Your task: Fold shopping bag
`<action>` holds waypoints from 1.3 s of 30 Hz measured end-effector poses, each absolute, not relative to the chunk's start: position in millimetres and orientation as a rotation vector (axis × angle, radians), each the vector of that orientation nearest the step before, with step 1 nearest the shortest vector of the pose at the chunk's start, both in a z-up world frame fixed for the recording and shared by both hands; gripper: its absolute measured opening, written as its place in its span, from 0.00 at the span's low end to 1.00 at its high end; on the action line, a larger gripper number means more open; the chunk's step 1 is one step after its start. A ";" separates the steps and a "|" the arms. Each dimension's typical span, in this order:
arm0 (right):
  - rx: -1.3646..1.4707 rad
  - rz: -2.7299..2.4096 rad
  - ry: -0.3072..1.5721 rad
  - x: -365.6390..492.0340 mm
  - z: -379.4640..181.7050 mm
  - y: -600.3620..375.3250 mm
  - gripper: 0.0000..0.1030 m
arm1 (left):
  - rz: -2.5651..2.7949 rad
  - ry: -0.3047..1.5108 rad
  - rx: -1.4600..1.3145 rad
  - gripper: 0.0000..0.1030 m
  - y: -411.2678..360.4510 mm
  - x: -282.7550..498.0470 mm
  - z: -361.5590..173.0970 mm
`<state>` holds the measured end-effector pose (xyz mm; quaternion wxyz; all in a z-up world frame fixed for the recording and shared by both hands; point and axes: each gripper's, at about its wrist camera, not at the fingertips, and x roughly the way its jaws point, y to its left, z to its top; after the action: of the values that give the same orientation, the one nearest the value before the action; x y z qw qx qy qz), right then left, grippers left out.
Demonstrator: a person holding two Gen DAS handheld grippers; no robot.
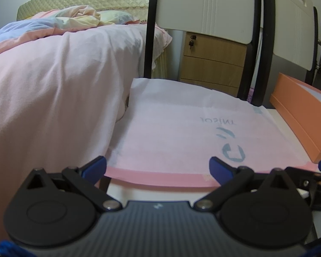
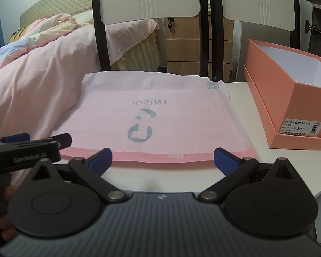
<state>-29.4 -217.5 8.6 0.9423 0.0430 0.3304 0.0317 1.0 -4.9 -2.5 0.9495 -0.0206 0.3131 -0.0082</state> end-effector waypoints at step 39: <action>0.129 0.160 0.438 -73.4 84.7 -252.9 1.00 | -0.174 0.511 -0.072 1.00 -2.8 -7.9 0.5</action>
<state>-73.4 -252.9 84.7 0.9709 0.0641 0.2167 0.0792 -7.8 -2.8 0.5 0.9632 -0.0357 0.2521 -0.0857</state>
